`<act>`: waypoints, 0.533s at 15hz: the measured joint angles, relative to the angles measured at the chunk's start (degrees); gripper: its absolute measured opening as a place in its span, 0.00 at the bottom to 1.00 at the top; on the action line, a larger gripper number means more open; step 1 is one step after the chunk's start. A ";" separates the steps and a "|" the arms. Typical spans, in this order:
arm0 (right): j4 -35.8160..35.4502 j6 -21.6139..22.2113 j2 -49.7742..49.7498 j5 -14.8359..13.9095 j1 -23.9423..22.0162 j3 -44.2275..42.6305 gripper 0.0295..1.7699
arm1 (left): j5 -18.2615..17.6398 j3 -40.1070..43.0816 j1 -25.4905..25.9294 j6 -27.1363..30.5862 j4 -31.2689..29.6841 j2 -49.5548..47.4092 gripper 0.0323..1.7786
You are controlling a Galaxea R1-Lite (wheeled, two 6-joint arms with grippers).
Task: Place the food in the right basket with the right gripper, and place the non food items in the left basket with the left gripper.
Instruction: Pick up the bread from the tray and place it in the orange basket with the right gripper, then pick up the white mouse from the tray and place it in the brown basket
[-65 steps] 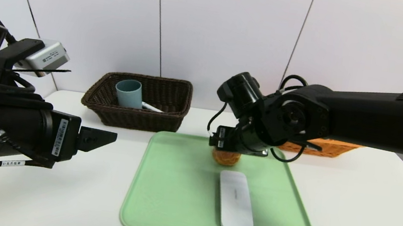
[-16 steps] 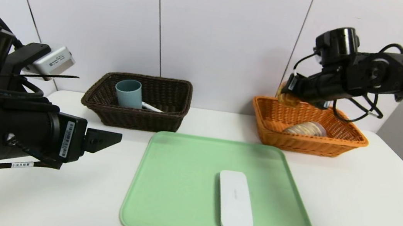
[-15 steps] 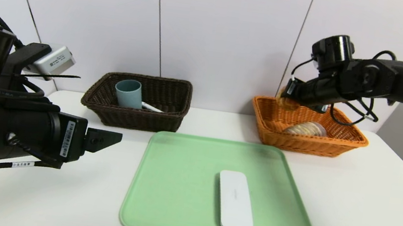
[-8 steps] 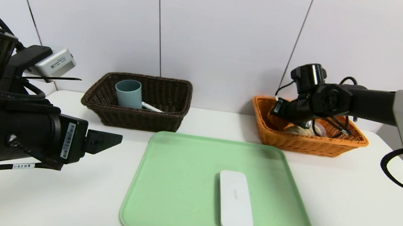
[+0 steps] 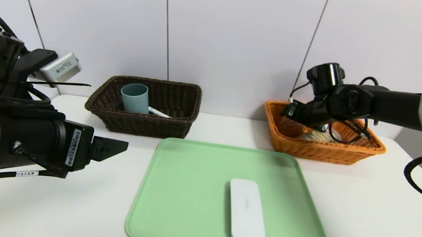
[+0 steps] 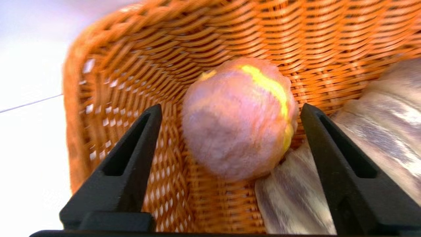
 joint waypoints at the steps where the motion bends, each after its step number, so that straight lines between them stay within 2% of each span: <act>1: 0.12 -0.88 -0.49 -0.04 0.00 0.00 0.85 | 1.05 -0.05 -0.02 0.18 -0.02 0.20 0.95; 5: 1.96 -1.77 -4.66 -0.20 -0.04 0.00 0.90 | 2.08 -1.73 -0.07 1.93 -1.68 1.45 0.95; 8: 10.86 -2.49 -12.24 1.02 0.52 0.09 0.92 | 1.99 -6.50 -0.35 1.76 -3.41 4.94 0.95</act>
